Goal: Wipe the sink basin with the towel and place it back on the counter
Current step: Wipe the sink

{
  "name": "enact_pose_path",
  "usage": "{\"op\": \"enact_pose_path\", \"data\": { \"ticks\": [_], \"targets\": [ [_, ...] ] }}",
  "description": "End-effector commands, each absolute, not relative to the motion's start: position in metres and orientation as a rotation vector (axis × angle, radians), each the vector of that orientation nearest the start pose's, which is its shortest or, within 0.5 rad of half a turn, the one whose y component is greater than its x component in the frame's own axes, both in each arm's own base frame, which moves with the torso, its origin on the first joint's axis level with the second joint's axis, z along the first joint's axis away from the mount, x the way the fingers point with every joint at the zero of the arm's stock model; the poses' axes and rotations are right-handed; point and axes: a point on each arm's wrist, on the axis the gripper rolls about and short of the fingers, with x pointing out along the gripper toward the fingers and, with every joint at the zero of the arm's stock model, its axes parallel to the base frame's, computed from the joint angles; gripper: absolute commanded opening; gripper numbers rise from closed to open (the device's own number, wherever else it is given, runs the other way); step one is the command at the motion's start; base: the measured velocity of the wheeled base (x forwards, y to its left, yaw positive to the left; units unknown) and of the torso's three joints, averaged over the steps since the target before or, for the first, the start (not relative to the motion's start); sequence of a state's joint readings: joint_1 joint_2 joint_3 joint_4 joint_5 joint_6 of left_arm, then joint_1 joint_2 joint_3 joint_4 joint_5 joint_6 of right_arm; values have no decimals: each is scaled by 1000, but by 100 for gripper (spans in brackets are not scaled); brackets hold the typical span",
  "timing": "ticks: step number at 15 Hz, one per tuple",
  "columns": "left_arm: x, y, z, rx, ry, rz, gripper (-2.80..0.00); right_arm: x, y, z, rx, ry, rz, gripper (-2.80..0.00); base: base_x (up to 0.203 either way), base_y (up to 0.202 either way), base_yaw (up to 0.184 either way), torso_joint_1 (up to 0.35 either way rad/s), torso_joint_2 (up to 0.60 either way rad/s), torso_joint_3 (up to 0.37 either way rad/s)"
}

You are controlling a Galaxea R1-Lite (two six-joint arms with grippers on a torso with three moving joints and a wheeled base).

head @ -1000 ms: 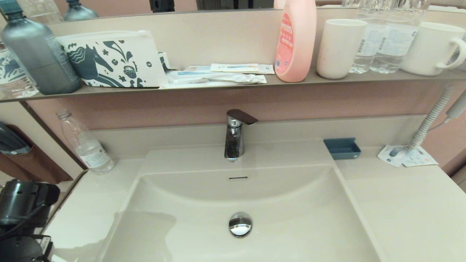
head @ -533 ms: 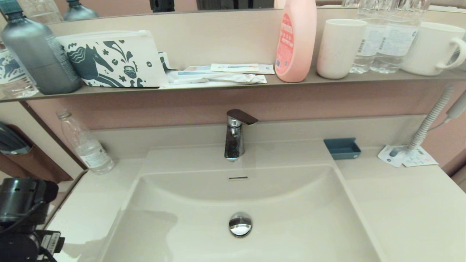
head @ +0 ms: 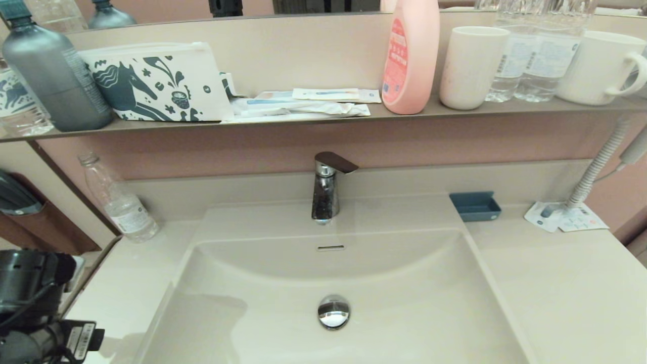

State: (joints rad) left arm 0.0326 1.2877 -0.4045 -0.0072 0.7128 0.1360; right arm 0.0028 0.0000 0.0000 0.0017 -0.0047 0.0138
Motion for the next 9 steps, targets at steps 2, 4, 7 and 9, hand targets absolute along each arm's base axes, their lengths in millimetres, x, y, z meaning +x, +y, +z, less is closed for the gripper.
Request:
{"op": "enact_pose_path", "data": {
  "ticks": [2,4,7,9],
  "targets": [
    [142,19,122,397,896,645,0,-23,0,75,14,1,-2,-280,0,0,0,0,0,0],
    [140,15,123,375,876,610,-280,-23,0,75,14,2,-2,-280,0,0,0,0,0,0],
    [143,11,132,363,823,586,-280,-23,0,75,14,1,-2,-280,0,0,0,0,0,0],
    [142,9,132,366,819,574,-280,-23,0,75,14,2,-2,-280,0,0,0,0,0,0]
  ]
}}
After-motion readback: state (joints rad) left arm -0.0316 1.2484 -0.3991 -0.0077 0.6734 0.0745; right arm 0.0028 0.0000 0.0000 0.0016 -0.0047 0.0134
